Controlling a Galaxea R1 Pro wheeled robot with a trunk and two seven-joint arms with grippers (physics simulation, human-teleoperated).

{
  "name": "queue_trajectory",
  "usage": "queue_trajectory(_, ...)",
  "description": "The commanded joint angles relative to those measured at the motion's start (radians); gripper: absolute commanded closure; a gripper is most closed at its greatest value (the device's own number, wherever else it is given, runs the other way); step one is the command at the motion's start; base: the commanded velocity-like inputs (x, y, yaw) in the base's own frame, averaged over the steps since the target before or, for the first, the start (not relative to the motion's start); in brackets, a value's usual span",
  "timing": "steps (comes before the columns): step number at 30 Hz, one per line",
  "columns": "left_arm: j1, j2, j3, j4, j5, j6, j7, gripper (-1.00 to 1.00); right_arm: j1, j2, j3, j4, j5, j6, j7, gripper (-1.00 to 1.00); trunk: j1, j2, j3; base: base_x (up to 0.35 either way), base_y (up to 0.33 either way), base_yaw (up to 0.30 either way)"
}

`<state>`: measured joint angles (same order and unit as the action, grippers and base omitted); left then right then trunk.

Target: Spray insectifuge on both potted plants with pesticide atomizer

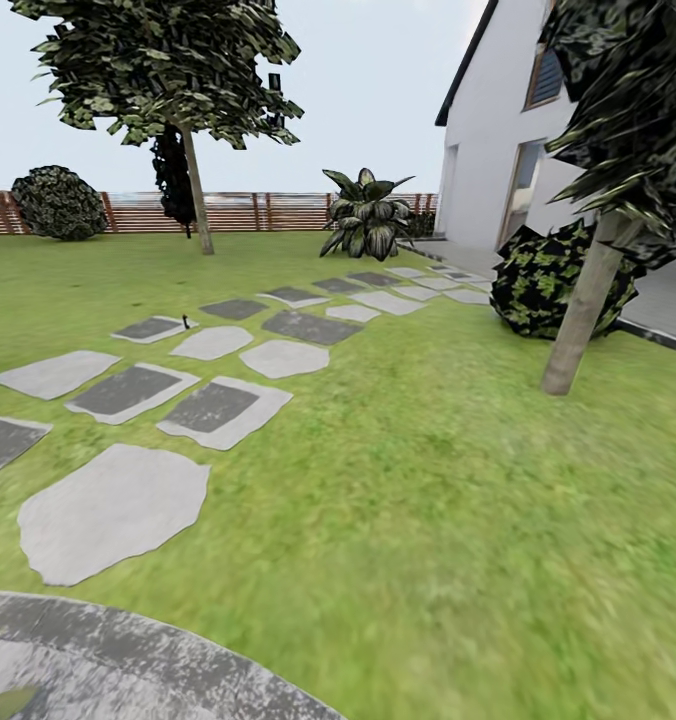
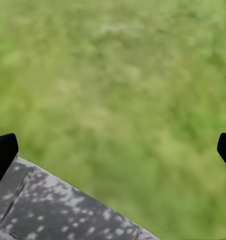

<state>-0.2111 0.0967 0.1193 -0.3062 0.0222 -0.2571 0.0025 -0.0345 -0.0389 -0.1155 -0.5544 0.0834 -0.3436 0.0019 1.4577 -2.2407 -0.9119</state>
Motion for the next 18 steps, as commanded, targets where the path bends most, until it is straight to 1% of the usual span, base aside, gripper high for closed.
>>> queue_trajectory(1,-0.001,0.0,0.0,0.001,0.002,-0.003,0.0,-1.0,-0.001,0.001,-0.004,0.001,0.009,-0.003,0.0,-1.0,0.0,0.0,-0.001,0.34,0.0,0.0)
queue_trajectory(18,-0.001,0.0,0.0,0.001,0.002,-0.003,0.0,-1.0,-0.001,0.001,-0.004,0.001,0.009,-0.005,-0.003,-1.0,0.0,0.0,-0.001,0.34,0.0,0.0)
